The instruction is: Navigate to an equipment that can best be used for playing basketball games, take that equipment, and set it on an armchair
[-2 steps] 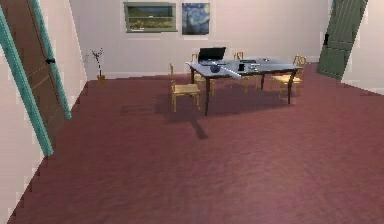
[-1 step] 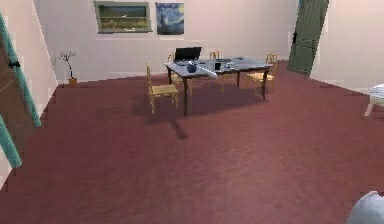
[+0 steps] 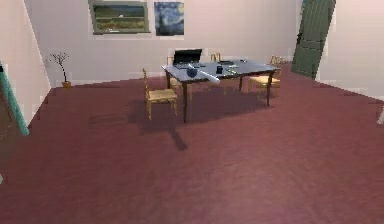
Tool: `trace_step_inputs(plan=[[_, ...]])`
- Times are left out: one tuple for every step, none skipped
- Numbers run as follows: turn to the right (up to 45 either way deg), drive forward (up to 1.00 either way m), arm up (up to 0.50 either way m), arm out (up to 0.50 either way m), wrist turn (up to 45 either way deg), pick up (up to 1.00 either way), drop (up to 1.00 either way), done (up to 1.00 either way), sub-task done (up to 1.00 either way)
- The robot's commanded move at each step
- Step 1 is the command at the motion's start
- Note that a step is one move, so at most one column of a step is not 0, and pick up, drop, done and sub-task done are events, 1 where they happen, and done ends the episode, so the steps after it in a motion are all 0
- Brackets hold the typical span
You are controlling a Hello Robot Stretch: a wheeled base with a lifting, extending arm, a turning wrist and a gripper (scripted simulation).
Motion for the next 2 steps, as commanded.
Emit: trace_step_inputs(plan=[[21.0,0.0,0.0,0.0,0.0,0.0,0.0,0.0,0.0],[0.0,1.0,0.0,0.0,0.0,0.0,0.0,0.0,0.0]])
